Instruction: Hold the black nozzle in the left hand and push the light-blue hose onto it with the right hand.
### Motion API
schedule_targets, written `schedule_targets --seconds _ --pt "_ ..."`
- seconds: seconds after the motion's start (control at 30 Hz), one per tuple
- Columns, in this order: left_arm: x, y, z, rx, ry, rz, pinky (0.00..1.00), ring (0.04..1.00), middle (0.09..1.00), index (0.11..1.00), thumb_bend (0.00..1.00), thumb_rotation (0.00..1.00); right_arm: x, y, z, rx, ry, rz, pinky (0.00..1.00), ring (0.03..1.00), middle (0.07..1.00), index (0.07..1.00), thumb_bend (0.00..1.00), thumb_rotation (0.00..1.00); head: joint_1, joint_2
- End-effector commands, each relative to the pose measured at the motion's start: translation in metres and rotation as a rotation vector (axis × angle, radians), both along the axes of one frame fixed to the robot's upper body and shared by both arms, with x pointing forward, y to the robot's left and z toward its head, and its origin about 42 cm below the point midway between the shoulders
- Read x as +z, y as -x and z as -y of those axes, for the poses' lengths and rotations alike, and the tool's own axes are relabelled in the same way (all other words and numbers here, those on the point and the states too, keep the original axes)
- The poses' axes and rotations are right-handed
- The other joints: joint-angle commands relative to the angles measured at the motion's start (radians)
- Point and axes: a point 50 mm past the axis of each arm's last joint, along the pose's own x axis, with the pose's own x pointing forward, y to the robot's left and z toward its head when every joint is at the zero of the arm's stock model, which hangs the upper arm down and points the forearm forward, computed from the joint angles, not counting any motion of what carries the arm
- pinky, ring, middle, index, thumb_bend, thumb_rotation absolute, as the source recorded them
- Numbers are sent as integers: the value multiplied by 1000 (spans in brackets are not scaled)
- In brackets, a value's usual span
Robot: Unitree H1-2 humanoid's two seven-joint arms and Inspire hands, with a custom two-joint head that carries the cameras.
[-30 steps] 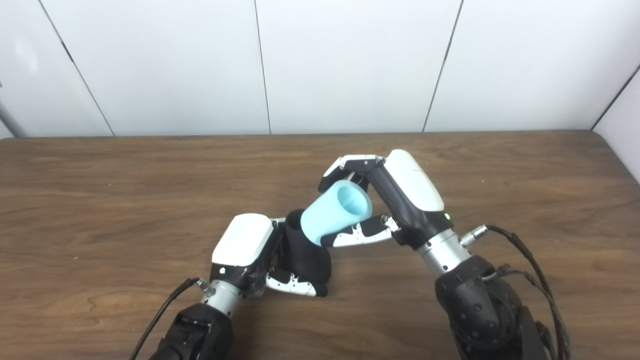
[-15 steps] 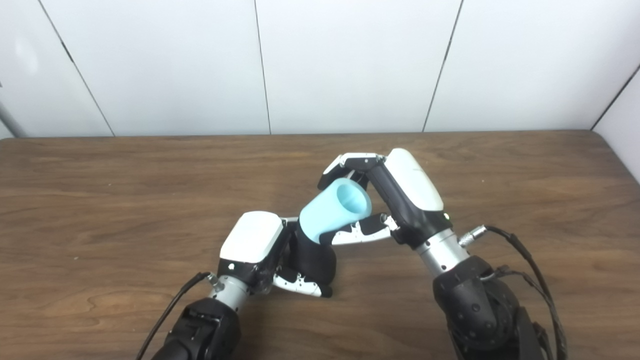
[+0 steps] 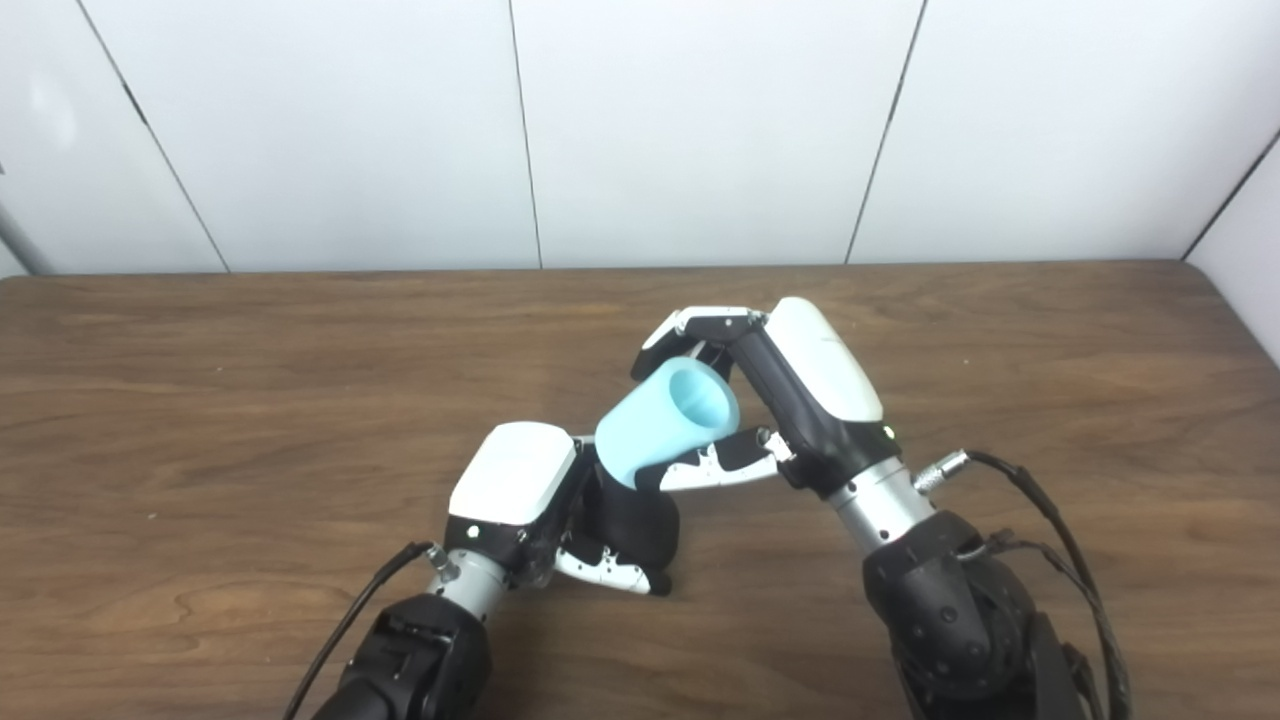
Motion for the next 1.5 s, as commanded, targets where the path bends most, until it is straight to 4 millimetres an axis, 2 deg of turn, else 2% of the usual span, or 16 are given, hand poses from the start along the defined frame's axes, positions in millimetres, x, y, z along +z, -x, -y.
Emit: schedule_targets --seconds 0.0,0.47,0.77,0.93,1.47 --pt "-23 16 10 -62 -53 -140 417 480 438 486 525 0 12 -5 -2 18 1 59 329 399 502 496 499 0 1 1" --pt "-23 16 11 -64 -48 -140 386 455 420 487 523 0 24 -23 -3 119 153 49 312 387 505 502 496 0 -1 3" --pt "-22 16 13 -66 -55 -143 380 456 414 488 522 0 44 -32 -5 202 315 29 343 377 501 542 494 0 2 8" --pt "-22 16 14 -67 -55 -147 401 476 434 487 524 0 49 -36 -11 242 375 2 334 386 493 511 498 0 2 11" --pt "-20 17 19 -65 -42 -149 412 482 438 486 525 0 45 -40 -17 276 435 -35 319 385 492 522 496 0 5 17"
